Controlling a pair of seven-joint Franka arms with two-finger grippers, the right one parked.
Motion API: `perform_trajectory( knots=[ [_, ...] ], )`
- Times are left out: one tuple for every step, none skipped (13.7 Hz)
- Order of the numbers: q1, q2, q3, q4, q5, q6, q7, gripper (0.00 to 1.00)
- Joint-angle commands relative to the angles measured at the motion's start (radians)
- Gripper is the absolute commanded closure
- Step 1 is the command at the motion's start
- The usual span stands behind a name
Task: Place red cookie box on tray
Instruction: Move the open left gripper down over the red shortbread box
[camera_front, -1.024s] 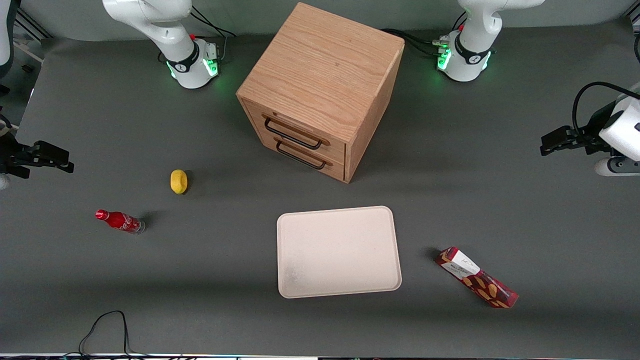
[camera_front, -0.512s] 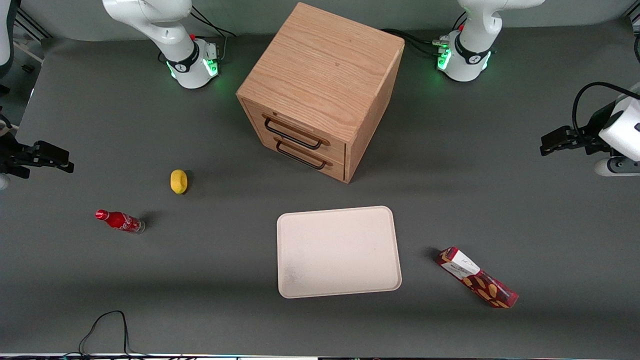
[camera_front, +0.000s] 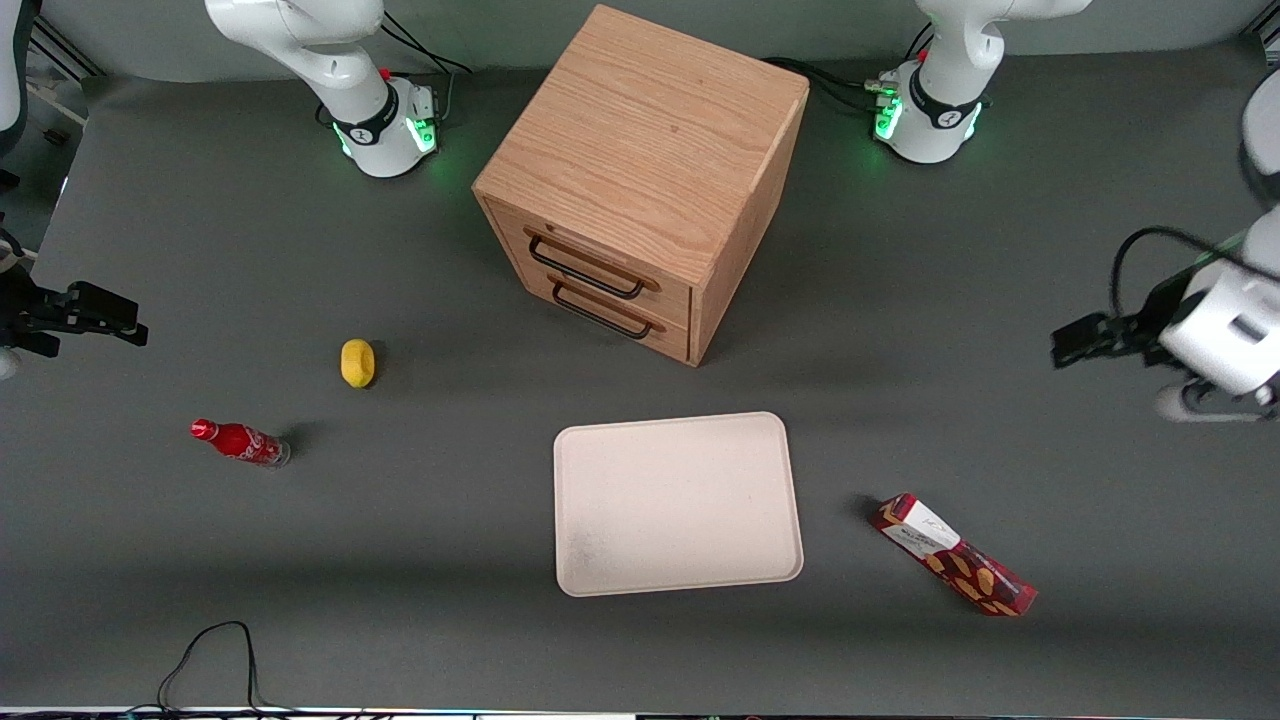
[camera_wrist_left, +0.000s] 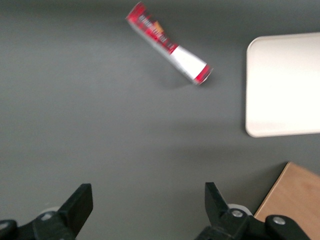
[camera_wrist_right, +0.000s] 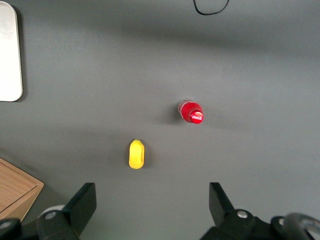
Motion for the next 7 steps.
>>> perform_trajectory(
  knots=[
    [-0.051, 0.216, 0.008, 0.274, 0.004, -0.023, -0.050, 0.00],
    [-0.054, 0.280, 0.008, 0.349, 0.004, -0.021, -0.050, 0.00],
    [-0.054, 0.340, 0.008, 0.423, 0.004, -0.021, -0.050, 0.00],
    [-0.054, 0.382, 0.006, 0.468, 0.004, -0.018, -0.052, 0.00],
    [-0.054, 0.399, 0.008, 0.476, 0.004, 0.003, -0.053, 0.00],
    [-0.051, 0.402, 0.008, 0.467, 0.001, 0.032, -0.053, 0.00],
    [-0.045, 0.410, 0.008, 0.465, 0.000, 0.041, -0.065, 0.00]
  ],
)
